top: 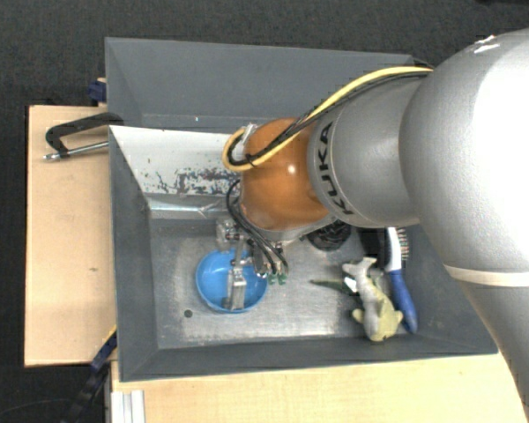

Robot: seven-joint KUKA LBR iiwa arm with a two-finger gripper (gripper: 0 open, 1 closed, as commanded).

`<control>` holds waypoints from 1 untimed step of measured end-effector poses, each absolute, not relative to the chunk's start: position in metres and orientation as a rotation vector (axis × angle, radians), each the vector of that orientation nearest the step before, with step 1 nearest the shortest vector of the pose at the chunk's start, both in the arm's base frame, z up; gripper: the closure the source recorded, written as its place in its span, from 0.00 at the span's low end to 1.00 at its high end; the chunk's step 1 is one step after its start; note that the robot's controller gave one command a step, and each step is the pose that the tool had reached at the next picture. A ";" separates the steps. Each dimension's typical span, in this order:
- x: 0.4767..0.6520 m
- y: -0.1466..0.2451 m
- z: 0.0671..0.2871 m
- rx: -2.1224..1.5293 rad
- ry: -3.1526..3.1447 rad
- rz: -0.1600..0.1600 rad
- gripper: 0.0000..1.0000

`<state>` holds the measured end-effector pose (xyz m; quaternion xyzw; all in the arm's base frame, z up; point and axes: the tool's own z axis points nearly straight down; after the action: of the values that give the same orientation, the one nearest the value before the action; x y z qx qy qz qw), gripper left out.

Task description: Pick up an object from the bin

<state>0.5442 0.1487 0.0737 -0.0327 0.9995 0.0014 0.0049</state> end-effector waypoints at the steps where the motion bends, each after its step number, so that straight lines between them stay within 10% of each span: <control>1: 0.542 0.148 0.075 -0.101 3.136 0.005 1.00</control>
Offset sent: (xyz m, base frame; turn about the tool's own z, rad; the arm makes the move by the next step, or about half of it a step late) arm 0.0000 0.0000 0.0000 0.0000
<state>0.5419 0.1482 0.0753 -0.0323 0.9995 0.0014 0.0021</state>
